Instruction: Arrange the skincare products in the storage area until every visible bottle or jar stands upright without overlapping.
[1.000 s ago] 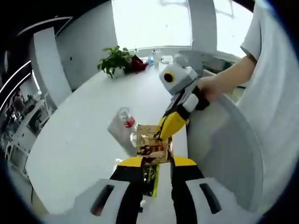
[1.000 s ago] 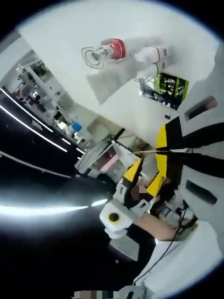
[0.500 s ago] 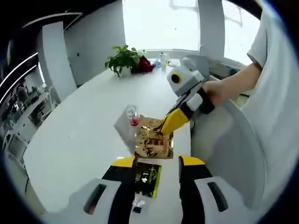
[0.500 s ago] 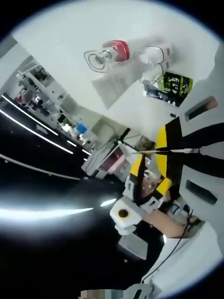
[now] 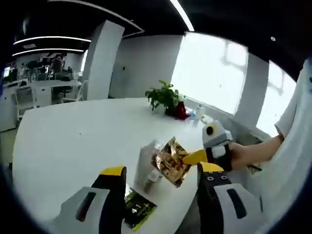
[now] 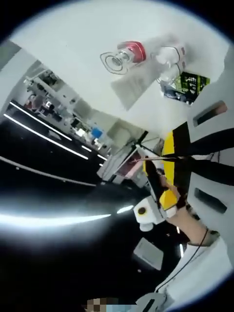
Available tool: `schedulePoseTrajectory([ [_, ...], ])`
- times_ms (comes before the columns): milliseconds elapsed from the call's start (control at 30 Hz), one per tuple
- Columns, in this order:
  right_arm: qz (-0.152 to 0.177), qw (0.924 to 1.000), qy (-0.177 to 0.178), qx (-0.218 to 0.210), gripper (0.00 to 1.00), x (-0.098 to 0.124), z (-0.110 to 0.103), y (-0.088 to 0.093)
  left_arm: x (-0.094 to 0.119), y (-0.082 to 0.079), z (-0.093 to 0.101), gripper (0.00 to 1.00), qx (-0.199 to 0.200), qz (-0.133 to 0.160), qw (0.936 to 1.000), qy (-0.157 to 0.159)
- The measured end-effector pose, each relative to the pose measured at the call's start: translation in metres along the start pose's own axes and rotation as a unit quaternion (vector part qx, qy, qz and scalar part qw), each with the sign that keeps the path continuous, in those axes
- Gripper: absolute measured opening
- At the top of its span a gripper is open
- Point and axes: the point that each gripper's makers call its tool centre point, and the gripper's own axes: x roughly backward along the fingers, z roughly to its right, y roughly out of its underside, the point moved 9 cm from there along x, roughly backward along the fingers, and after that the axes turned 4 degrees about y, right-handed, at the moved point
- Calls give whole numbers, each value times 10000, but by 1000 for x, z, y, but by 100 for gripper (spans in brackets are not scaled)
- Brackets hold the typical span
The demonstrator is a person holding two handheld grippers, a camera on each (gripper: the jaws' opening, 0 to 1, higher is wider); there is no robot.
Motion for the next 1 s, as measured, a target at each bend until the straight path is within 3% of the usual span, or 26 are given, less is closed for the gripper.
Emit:
schedulePoseTrajectory([
  [167,329,9992,-95,-188,1,-2,-6,-6,2,5,9,55,355,519,9980,-52],
  [300,559,9982,-228,-63,1,-3,-16,-5,3,8,16,50,746,1063,9915,-66],
  [467,767,9963,-383,-71,1,-6,-25,-4,4,11,23,47,1172,1625,9797,-61],
  [567,1168,9914,-586,1,1,-7,-32,-5,4,13,26,55,1605,2002,9665,-3],
  [633,1370,9885,-622,-177,1,-7,-34,-5,4,17,28,52,1534,1959,9685,-76],
  [767,1507,9860,-658,-262,1,-9,-36,-5,6,18,28,44,1786,2260,9575,-120],
  [1000,1702,9822,-680,-419,1,-13,-41,-1,6,21,34,31,1940,2543,9473,-189],
])
